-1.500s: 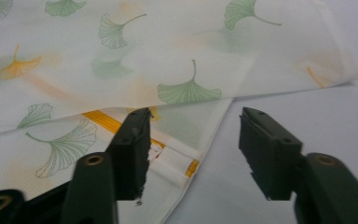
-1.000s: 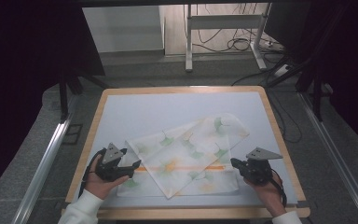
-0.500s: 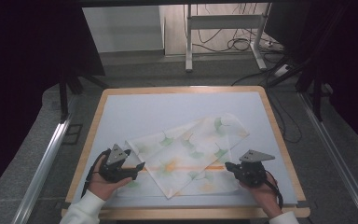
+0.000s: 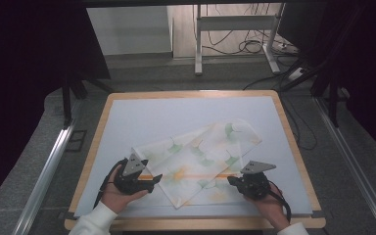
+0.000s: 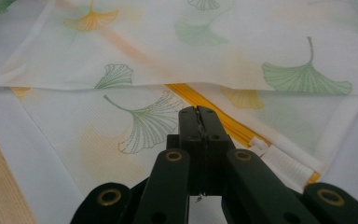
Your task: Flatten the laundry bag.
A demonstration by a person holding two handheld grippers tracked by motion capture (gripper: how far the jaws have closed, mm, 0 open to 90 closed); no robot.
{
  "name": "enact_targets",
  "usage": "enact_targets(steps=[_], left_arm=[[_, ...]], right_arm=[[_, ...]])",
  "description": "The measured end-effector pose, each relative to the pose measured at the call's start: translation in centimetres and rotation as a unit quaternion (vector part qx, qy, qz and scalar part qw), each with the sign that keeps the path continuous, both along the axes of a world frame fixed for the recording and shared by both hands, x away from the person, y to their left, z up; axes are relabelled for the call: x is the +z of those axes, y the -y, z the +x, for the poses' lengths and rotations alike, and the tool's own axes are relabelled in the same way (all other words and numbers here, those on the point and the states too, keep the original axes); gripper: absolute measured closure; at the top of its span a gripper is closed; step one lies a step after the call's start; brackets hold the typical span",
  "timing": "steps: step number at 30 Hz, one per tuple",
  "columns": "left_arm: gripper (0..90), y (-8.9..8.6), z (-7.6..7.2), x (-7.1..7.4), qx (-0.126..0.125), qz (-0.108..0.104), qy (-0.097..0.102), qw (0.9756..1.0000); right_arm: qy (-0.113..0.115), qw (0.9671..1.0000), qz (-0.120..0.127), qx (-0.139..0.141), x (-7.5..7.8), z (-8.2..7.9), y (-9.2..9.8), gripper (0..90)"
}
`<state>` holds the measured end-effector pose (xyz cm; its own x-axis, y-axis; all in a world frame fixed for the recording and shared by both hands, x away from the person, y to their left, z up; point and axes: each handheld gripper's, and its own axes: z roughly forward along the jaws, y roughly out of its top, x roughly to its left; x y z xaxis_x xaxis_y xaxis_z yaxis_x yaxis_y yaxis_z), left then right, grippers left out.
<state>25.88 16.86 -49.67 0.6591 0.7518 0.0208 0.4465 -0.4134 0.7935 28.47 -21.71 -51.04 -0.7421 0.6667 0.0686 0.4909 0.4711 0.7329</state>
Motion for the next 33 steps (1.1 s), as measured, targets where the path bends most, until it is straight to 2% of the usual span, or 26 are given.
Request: enact_targets(steps=[9,11,15,23,30,33], left_arm=[[27.4,2.4,-0.3,-0.1,-0.035,0.008,-0.012,0.9993],[27.5,3.3,-0.7,-0.1,-0.050,0.008,-0.014,0.9986],[27.7,4.1,-1.0,-0.1,-0.058,0.011,-0.012,0.9982],[27.8,5.7,-1.0,-0.7,-0.074,0.022,-0.025,0.9968],[27.6,7.3,-1.1,-1.3,-0.094,0.033,-0.039,0.9943],[27.4,7.9,-1.3,-1.6,-0.107,0.040,-0.036,0.9928]], right_arm=[[-0.008,0.9999,-0.010,0.009,-0.4,0.0,-0.5,89.1],[-0.010,0.9998,-0.012,0.011,-0.5,0.1,-0.5,89.1],[-0.018,0.9996,-0.020,0.013,-0.7,0.1,-0.6,89.1],[-0.030,0.9988,-0.035,0.013,-1.1,0.3,-0.7,89.1],[-0.028,0.9988,-0.037,0.014,-1.1,0.4,-0.7,89.1],[-0.027,0.9988,-0.037,0.016,-1.1,0.5,-0.7,88.8]])
